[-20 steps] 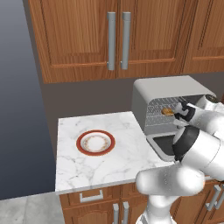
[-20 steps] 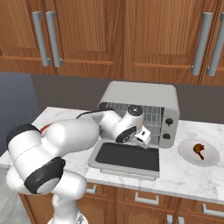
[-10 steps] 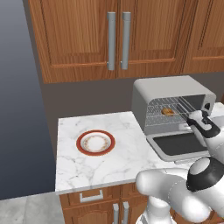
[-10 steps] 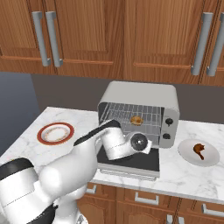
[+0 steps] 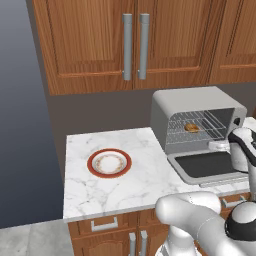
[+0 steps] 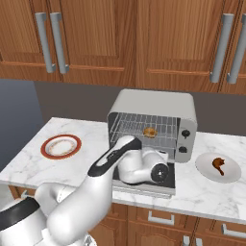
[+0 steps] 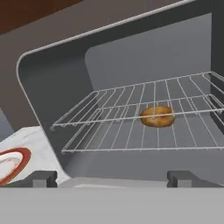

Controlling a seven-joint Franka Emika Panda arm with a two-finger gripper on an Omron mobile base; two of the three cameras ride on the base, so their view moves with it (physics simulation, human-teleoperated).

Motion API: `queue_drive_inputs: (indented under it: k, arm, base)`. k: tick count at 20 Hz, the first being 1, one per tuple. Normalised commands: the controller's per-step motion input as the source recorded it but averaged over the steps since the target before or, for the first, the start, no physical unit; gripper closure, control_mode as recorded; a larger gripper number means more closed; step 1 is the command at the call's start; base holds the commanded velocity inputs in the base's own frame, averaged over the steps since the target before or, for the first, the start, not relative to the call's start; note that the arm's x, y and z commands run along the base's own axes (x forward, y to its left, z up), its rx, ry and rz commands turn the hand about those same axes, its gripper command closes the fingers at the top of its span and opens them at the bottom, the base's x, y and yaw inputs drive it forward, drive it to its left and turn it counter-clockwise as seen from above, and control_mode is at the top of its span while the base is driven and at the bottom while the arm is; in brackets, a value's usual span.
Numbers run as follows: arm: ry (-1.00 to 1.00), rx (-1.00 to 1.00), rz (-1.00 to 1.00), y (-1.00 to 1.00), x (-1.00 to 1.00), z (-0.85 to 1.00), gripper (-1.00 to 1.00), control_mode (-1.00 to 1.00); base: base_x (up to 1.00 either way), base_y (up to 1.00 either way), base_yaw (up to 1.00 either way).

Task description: Open the toaster oven door. Place the bread on the bottom rack in the toaster oven and place the chicken drumstick on the top rack.

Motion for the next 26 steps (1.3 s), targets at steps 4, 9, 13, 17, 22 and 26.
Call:
queue_drive_inputs:
  k: [4, 9, 13, 17, 22, 26]
  arm:
    - [-0.13, 0.0, 0.0, 0.19, 0.0, 0.15, -1.0, -1.0]
    - [-0.05, 0.0, -0.02, 0.15, 0.22, 0.0, -1.0, -1.0]
    - [-0.02, 0.03, -0.07, 0.18, 0.35, 0.0, -1.0, -1.0]
    - [-0.02, 0.07, -0.11, 0.1, 0.08, 0.0, -1.0, -1.0]
    - [-0.09, 0.03, -0.09, 0.04, 0.0, 0.0, -1.0, -1.0]
    - [-0.11, 0.0, -0.09, 0.03, 0.01, 0.03, -1.0, -1.0]
  base:
    - [0.0, 0.0, 0.0]
    - [0.0, 0.0, 0.0]
    - [0.0, 0.0, 0.0]
    - [0.0, 0.0, 0.0]
    - [0.0, 0.0, 0.0]
    - [0.0, 0.0, 0.0]
